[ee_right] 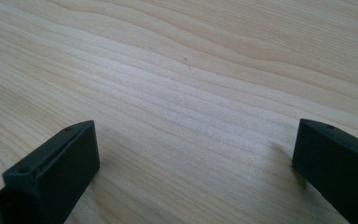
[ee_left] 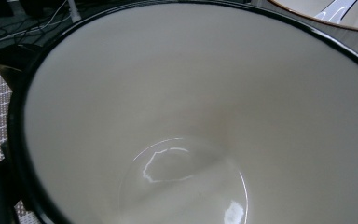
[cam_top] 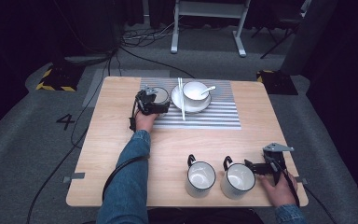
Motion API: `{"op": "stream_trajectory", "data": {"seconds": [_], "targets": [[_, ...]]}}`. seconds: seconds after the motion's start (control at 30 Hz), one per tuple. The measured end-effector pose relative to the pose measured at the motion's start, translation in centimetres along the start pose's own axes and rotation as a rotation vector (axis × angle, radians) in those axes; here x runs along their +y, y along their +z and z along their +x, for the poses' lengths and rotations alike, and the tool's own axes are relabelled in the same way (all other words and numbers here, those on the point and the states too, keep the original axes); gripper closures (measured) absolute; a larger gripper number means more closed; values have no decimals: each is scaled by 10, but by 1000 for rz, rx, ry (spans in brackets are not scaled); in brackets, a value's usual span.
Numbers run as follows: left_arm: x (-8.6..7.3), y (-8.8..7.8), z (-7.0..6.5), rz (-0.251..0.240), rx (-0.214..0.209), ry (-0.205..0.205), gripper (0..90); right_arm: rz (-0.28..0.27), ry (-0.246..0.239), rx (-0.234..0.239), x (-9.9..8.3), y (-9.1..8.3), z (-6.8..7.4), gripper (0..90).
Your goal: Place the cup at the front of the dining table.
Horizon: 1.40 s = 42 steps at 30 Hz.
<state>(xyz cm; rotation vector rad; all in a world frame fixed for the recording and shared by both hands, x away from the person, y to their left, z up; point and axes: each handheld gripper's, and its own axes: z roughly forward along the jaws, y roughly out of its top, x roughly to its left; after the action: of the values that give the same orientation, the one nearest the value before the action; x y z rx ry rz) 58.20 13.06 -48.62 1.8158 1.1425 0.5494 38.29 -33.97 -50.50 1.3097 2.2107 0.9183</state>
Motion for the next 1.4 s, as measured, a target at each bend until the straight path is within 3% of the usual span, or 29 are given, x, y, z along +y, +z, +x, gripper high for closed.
{"op": "stream_trajectory", "data": {"seconds": [0.27, 0.43, 0.63, 0.83, 0.87, 0.9, 0.97, 1.0, 1.07, 1.13, 1.27, 1.4], "targets": [[13, -11, -7, 56, 64, -8, 10, 0, 0, 0, 0, 0, 0, 6], [20, -31, -12, 29, 75, 1, 30, 1, 1, 1, 0, 0, 0, 6], [28, -64, -15, -12, 39, 20, 131, -1, 2, -1, 0, 0, 0, 6], [35, -93, -31, -16, -10, 30, 134, 0, 3, 0, 0, 0, 0, 7], [37, -104, -39, -8, -5, 74, 137, 0, 3, 0, 0, 0, 0, 6], [37, -104, -39, -8, -5, 74, 140, 0, 3, 0, 0, 0, 0, 6], [38, -113, -47, 7, 7, 130, 148, 0, 3, 0, 0, 0, 0, 7], [38, -118, -50, 38, 10, 173, 148, 0, 3, 0, 0, 0, 0, 7], [36, -125, -56, 68, 10, 197, 149, 0, 3, 0, 0, 0, 0, 6], [34, -133, -59, 86, -8, 200, 148, 0, 3, 0, 0, 0, 0, 7], [27, -149, -62, 97, -53, 163, 150, 0, 3, 0, 0, 0, 0, 6], [18, -160, -65, 94, -67, 159, 153, 0, 3, 0, 0, 0, 0, 6]]}}
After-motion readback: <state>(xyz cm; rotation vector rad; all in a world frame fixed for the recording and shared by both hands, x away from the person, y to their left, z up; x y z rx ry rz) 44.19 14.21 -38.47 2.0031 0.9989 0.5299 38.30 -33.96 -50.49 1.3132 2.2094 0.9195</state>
